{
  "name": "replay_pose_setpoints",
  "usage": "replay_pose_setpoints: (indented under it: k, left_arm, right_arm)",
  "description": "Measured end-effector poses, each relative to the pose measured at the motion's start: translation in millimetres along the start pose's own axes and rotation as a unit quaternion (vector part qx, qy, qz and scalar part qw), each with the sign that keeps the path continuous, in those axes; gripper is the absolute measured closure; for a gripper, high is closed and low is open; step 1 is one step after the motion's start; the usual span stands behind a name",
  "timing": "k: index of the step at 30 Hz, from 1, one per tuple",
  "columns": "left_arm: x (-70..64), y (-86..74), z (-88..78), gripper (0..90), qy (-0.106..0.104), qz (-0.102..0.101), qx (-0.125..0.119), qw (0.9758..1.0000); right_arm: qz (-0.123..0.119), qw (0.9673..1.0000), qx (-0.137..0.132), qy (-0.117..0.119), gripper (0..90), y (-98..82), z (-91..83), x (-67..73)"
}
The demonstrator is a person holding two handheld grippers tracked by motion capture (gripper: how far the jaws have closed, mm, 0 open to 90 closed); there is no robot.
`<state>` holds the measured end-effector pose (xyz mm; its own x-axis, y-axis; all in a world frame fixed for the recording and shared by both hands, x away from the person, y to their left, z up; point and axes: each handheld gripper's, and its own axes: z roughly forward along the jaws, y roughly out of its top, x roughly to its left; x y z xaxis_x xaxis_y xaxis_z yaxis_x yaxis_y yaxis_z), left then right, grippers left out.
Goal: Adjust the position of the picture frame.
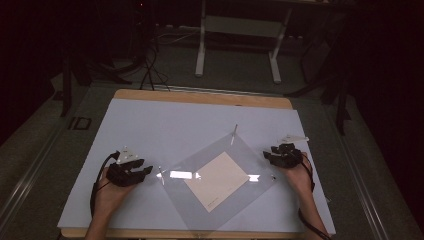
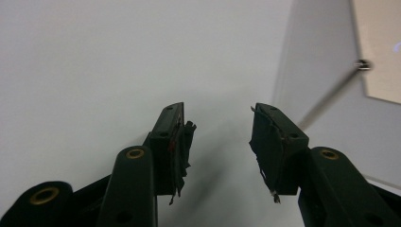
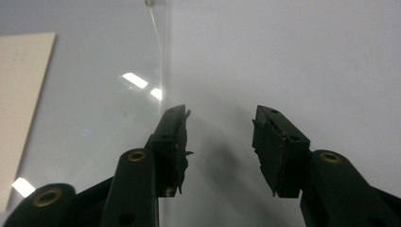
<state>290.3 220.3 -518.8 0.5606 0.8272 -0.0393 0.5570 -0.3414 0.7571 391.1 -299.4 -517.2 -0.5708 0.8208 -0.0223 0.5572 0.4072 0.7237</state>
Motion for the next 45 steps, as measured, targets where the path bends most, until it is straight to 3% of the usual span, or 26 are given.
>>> replay_pose_setpoints:
  k: [5,12,15,17,24,29,33,41,45]
  left_arm:
    - [-5.7,-2.4,-1.0,56.9,-0.014,0.007,0.0,0.9999]
    - [-13.9,-1.7,-2.1,58.1,-0.033,0.013,-0.001,0.9994]
    - [-18.5,-3.3,-1.8,58.1,-0.036,0.016,0.0,0.9992]
    - [-21.8,-3.2,-1.4,58.2,-0.039,0.021,0.001,0.999]
    - [-29.7,0.6,3.9,59.7,-0.044,0.028,0.006,0.9986]
    - [-34.8,4.6,8.4,59.8,-0.037,0.032,0.007,0.9988]
    - [-37.2,8.6,13.1,61.1,-0.032,0.027,0.005,0.9991]
    - [-47.6,14.4,23.7,69.4,-0.015,0.039,0.015,0.999]
    - [-50.4,13.6,27.5,77.6,0.0,0.049,0.014,0.9987]
  right_arm:
    - [-0.009,0.9999,-0.01,0.005,56.2,12.0,5.8,4.2]
    - [-0.024,0.999,-0.015,0.033,63.1,38.2,17.4,9.1]
    - [-0.026,0.9989,-0.014,0.035,63.2,40.6,18.3,9.7]
    - [-0.038,0.9978,-0.017,0.052,65.1,51.6,25.8,11.7]
    - [-0.059,0.9957,-0.016,0.069,67.9,67.6,45.1,19.2]
    - [-0.069,0.9945,-0.019,0.076,67.7,76.5,57.7,24.2]
    - [-0.061,0.9943,-0.026,0.083,67.3,81.0,65.8,26.0]
    - [-0.049,0.9946,-0.026,0.088,68.9,89.4,85.4,28.6]
    - [-0.04,0.995,-0.022,0.088,73.6,88.6,95.1,29.2]
